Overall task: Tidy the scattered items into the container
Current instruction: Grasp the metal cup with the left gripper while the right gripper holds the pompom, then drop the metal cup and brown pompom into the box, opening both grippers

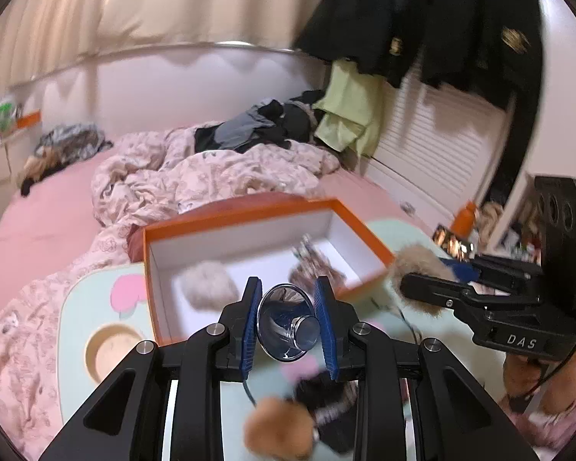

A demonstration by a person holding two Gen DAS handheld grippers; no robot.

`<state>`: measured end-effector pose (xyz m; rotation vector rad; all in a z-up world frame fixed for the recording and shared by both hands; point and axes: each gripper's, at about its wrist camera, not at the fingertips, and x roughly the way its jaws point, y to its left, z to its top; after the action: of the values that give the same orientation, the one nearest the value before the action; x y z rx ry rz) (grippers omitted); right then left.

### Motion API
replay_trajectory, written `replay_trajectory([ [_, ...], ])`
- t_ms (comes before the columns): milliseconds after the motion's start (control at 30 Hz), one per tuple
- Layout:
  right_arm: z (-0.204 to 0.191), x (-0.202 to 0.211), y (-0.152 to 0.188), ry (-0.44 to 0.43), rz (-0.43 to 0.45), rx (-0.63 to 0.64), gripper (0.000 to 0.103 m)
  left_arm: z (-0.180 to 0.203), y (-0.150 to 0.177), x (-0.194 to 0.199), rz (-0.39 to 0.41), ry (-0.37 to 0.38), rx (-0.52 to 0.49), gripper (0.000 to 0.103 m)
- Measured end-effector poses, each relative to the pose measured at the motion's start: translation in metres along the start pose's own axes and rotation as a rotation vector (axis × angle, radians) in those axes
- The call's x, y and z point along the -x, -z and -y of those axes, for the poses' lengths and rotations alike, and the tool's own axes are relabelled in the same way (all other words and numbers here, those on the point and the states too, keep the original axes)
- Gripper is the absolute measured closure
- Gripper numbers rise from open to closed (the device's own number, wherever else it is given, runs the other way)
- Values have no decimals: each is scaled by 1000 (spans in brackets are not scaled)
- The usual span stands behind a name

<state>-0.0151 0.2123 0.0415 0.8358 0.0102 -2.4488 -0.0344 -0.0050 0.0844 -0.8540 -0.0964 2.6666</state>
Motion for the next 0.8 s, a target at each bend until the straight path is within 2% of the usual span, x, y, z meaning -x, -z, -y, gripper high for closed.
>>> replay_trajectory([
  [200, 13, -38, -35, 9, -70, -50, 67, -17, -22, -36, -41, -72, 3, 77],
  [267, 15, -56, -41, 36, -115, -53, 67, -22, -23, -49, -71, -63, 23, 77],
  [333, 17, -70, -44, 52, -149, -55, 67, -27, -22, -63, -107, -53, 42, 77],
  [433, 18, -86, -45, 51, -187, -59, 67, -32, -19, -77, -137, -85, 44, 77],
  [567, 20, -99, -44, 79, -211, -53, 66, -39, -20, -88, -158, -130, 72, 76],
  [667, 26, -102, -50, 104, -211, -70, 66, -45, -23, -92, -166, -126, 98, 74],
  [800, 29, -94, -59, 100, -183, -90, 60, -48, -27, -90, -148, -149, 107, 45],
])
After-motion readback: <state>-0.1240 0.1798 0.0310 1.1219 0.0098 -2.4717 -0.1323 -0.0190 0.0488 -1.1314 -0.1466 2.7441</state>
